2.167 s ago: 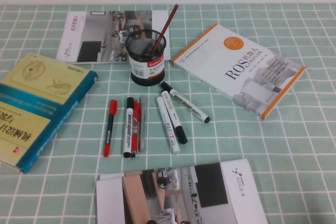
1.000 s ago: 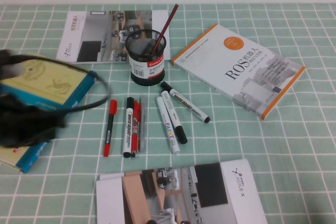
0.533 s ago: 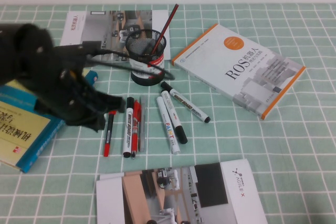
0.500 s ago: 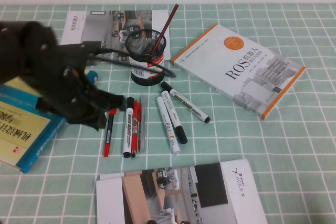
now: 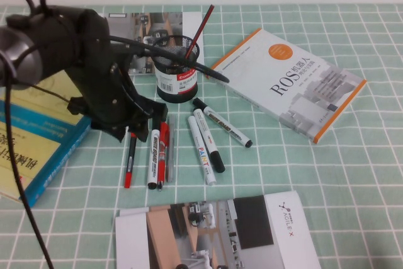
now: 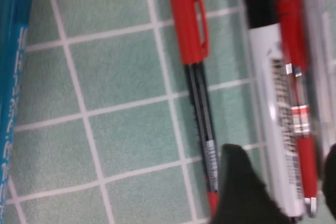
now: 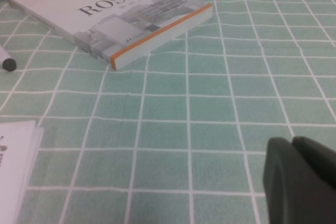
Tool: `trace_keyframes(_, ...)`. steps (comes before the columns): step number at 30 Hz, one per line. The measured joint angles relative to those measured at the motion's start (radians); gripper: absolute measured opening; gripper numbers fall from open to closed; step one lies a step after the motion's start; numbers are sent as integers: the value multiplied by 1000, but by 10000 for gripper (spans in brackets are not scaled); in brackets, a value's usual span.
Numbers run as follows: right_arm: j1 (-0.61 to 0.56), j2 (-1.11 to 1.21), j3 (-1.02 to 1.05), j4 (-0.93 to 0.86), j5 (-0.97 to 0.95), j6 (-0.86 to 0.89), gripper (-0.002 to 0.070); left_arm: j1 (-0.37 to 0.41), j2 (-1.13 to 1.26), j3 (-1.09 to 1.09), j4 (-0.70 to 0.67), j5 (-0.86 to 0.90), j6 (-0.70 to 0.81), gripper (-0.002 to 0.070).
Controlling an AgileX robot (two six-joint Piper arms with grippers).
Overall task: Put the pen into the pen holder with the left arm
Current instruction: Pick up the pen on the table
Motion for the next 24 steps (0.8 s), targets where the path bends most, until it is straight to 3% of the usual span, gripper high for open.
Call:
trace_keyframes(4, 0, 0, 0, 0, 0, 0, -20, 0, 25, -6, 38, 11, -39, 350)
trace_keyframes(10, 0, 0, 0, 0, 0, 0, -20, 0, 69, -8, 59, 15, -53, 361)
trace_keyframes(24, 0, 0, 0, 0, 0, 0, -20, -2, 158, -12, 84, -20, -59, 278)
